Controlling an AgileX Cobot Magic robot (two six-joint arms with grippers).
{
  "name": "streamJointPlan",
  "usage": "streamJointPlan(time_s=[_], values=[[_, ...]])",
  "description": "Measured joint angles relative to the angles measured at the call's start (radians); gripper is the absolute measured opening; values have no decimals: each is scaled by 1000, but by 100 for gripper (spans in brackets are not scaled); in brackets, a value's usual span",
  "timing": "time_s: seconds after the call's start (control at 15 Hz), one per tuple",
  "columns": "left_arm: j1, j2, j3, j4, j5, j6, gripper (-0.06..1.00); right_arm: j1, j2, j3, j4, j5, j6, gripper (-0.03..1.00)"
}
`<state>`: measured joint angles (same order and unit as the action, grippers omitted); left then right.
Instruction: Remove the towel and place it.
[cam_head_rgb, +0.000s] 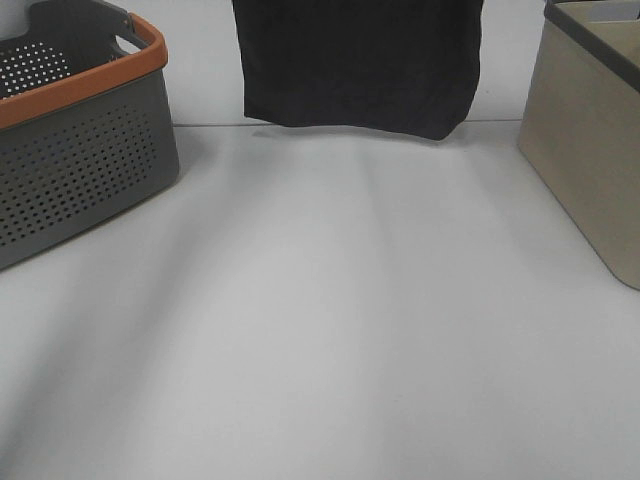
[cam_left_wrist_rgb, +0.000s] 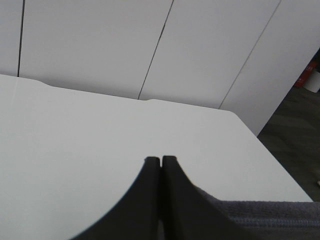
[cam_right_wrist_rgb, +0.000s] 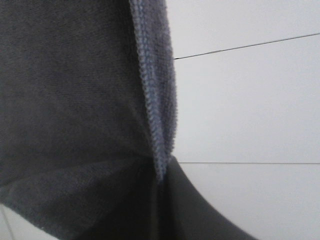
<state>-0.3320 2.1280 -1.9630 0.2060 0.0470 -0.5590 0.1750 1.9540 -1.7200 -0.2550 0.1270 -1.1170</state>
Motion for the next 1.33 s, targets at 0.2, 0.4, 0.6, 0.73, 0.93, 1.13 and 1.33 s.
streamJointPlan(time_s=[0.2,0.4,0.6,0.73,0.93,1.13,1.33], values=[[-12,-96,319,18,-221,6,0,0,-96,237,-8,-16,0,2],[-37,-215,598,38,-366,27,0,-2,-209,474,15,-58,0,2],[-56,-294,789,54,-402,51,0,3,-296,672,89,-107,0,2],[-62,-336,892,56,-403,64,0,34,-326,783,111,-107,-1,2],[-62,-375,1027,60,-402,77,0,76,-328,905,129,-119,4,2],[-66,-376,1106,70,-410,77,0,82,-325,969,179,-140,10,2],[-66,-376,1166,71,-410,77,0,125,-267,1011,197,-147,11,2]])
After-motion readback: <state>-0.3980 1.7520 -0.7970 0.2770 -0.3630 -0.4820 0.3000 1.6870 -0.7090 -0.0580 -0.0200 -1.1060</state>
